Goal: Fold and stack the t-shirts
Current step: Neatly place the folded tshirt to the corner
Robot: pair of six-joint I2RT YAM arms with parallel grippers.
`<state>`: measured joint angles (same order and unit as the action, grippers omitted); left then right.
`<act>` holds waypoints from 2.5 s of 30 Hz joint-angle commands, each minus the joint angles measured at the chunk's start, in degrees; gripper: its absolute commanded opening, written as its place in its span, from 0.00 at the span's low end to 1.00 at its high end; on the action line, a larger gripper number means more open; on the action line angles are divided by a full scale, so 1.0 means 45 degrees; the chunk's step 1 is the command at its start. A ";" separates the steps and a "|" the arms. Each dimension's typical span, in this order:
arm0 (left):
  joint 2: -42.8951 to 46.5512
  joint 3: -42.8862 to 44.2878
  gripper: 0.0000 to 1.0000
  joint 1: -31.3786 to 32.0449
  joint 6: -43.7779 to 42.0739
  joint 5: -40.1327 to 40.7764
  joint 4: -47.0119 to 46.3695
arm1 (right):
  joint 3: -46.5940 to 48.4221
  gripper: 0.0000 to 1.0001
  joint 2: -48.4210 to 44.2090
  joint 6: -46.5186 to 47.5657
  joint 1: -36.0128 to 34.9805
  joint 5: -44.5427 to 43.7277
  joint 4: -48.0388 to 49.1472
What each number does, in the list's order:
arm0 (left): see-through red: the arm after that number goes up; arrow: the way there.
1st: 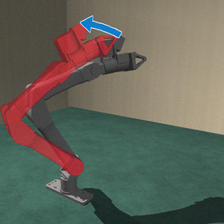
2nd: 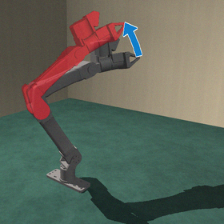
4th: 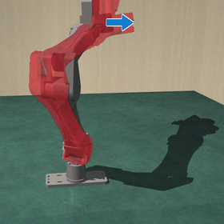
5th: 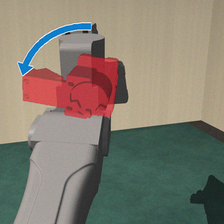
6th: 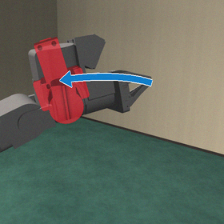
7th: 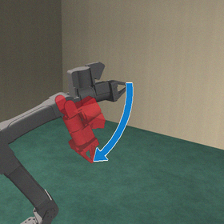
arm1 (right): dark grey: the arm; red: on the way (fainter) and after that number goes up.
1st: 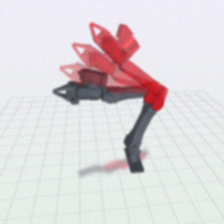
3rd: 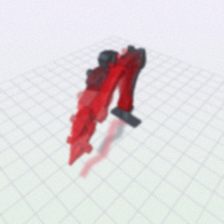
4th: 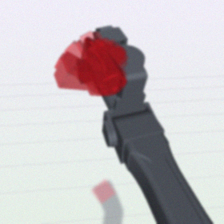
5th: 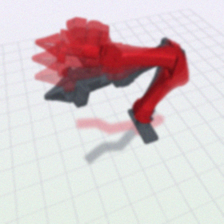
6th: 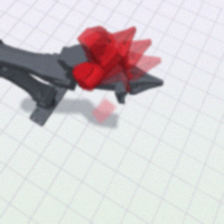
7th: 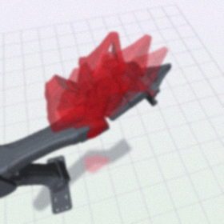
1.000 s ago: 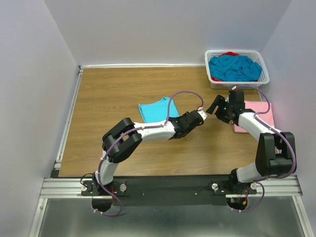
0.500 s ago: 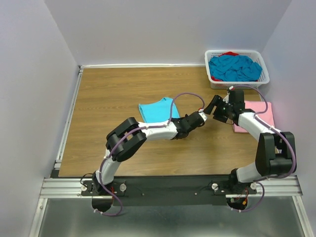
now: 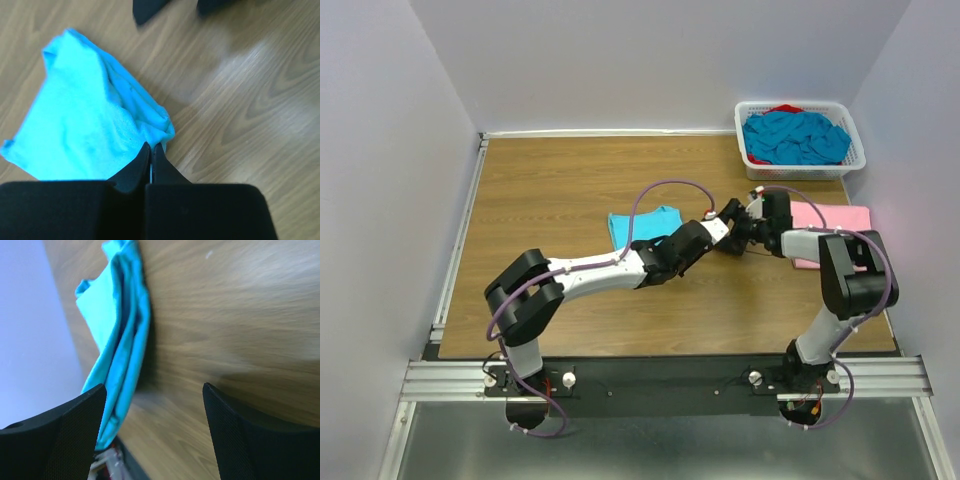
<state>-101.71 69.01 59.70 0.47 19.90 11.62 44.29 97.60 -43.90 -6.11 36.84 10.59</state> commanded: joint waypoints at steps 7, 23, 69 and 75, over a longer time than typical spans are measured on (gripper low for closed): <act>0.0591 -0.0512 0.00 0.0014 0.0482 -0.1043 -0.0726 | 0.0215 0.84 0.2508 -0.3329 -0.2235 0.1559 0.4169; 0.0688 -0.0843 0.00 0.0014 0.0618 -0.0966 -0.0941 | -0.0138 0.76 0.1383 -0.1849 -0.2490 -0.0836 0.1258; 0.1646 -0.1000 0.00 -0.0044 0.0521 -0.0711 -0.1058 | 0.1856 0.63 0.2587 0.0068 -0.3213 -0.0746 -0.1827; 0.1528 -0.1000 0.00 -0.0025 0.0637 -0.0965 -0.1097 | 0.1759 0.42 0.2530 0.0380 -0.3193 -0.0940 -0.1806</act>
<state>-95.98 64.77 59.68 2.42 15.86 8.23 54.08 107.50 -43.59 -20.29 33.58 3.44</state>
